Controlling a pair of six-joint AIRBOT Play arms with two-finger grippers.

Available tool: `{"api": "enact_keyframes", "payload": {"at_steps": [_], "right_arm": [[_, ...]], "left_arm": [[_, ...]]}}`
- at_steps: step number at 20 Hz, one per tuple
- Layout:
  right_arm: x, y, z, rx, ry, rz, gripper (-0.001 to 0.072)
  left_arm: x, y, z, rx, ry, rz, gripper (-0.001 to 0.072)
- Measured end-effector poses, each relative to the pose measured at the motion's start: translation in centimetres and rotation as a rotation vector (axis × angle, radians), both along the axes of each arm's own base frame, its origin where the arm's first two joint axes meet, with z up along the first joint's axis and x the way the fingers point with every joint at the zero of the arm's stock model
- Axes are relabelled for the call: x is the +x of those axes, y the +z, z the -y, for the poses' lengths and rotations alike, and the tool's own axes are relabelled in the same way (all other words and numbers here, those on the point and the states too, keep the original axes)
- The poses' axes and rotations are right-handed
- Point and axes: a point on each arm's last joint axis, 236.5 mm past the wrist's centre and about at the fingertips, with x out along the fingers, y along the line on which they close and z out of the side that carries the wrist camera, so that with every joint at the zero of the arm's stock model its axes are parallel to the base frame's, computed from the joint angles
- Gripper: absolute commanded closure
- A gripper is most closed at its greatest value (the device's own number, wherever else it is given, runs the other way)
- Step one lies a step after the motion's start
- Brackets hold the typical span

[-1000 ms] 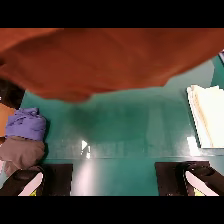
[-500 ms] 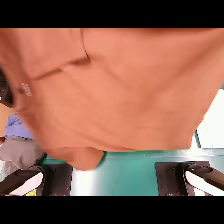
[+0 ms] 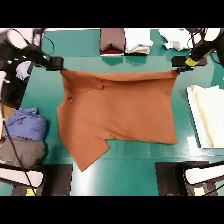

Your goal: Fold the shirts.

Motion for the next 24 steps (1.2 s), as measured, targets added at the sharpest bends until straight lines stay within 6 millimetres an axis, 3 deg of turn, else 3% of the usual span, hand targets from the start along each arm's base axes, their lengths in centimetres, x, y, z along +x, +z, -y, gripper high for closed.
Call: {"api": "enact_keyframes", "payload": {"at_steps": [2,6,11,17,21,22,23,24], "right_arm": [[1.5,-1.3,0.4,0.075,-0.027,-0.011,0.0691],[2.4,-1.0,1.6,0.138,-0.033,-0.006,0.0691],[-1.2,-2.4,2.5,0.119,-0.008,-0.107,0.0691],[-6.7,-7.4,2.3,0.118,-0.019,-0.213,0.0691],[-8.8,-10.5,2.0,0.124,-0.029,-0.249,0.0689],[-9.1,-11.0,1.8,0.129,-0.031,-0.253,0.0687],[-9.3,-11.4,1.6,0.136,-0.032,-0.256,0.0637],[-9.4,-11.6,1.4,0.142,-0.033,-0.254,0.0477]], "left_arm": [[0.9,-1.8,0.0,0.002,0.004,-0.009,0.0685],[0.7,-3.3,0.0,0.007,-0.008,-0.052,0.0685],[-3.2,-5.8,0.1,0.020,-0.056,-0.235,0.0685],[-7.4,-9.9,1.0,-0.020,-0.073,-0.408,0.0684],[-9.0,-11.9,1.2,-0.031,-0.069,-0.463,0.0683],[-9.2,-12.1,1.2,-0.033,-0.068,-0.470,0.0656],[-9.4,-12.3,1.2,-0.033,-0.067,-0.477,0.0399],[-9.5,-12.4,1.2,-0.033,-0.065,-0.483,0.0252]]}}
